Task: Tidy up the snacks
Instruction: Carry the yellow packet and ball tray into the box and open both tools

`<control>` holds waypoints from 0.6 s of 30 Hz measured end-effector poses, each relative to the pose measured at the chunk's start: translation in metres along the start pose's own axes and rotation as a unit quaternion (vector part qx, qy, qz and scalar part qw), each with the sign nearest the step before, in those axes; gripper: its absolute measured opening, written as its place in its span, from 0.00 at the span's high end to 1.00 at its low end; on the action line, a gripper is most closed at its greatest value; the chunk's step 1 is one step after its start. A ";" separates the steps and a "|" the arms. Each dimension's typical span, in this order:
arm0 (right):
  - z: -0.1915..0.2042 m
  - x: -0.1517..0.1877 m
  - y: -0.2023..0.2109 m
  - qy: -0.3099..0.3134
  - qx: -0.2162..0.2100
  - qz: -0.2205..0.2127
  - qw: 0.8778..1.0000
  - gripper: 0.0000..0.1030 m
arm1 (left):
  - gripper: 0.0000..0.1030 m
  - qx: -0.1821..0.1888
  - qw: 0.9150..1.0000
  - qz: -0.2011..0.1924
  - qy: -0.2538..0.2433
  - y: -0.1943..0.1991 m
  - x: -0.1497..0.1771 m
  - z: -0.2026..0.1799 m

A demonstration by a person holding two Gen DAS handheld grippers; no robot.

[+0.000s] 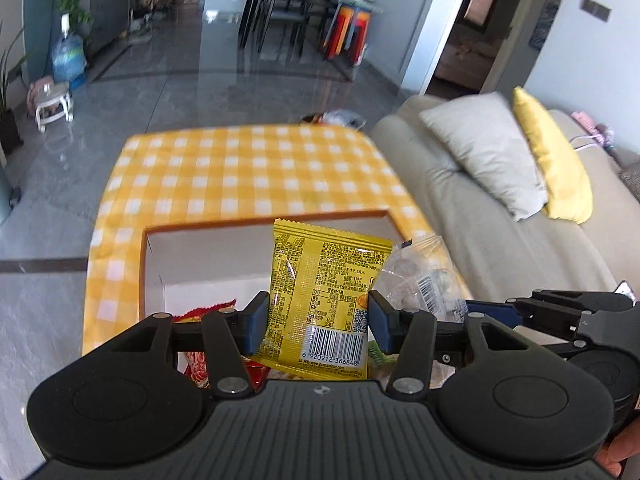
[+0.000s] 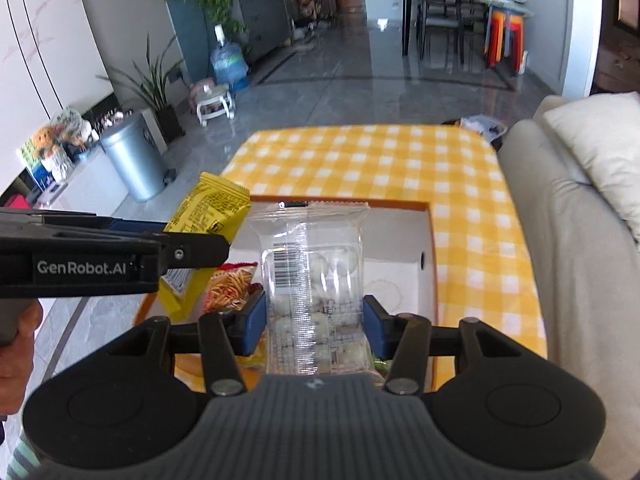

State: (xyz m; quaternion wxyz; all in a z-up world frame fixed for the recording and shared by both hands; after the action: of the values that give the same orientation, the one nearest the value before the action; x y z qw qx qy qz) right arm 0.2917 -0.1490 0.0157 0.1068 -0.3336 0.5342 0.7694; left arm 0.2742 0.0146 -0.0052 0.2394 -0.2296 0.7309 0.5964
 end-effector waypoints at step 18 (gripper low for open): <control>-0.023 -0.005 -0.152 0.059 0.049 0.138 0.987 0.52 | 0.43 -0.039 0.988 0.150 -0.027 -0.130 -0.005 0.024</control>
State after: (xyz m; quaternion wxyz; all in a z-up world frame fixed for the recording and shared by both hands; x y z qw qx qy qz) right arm 0.3838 -0.1065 -0.1006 -0.0164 -0.2959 0.6173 0.7288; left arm 0.3603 0.0146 -0.1051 0.1578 -0.1105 0.7267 0.6593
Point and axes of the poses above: each gripper's, at about its wrist camera, not at the fingertips, and y roughly against the way its jaws point, z to its left, x to its underside, the point moved 3 cm from there along -y, roughly the way its jaws point, and after that the axes turned 2 degrees about -y, right-handed, at the moved point
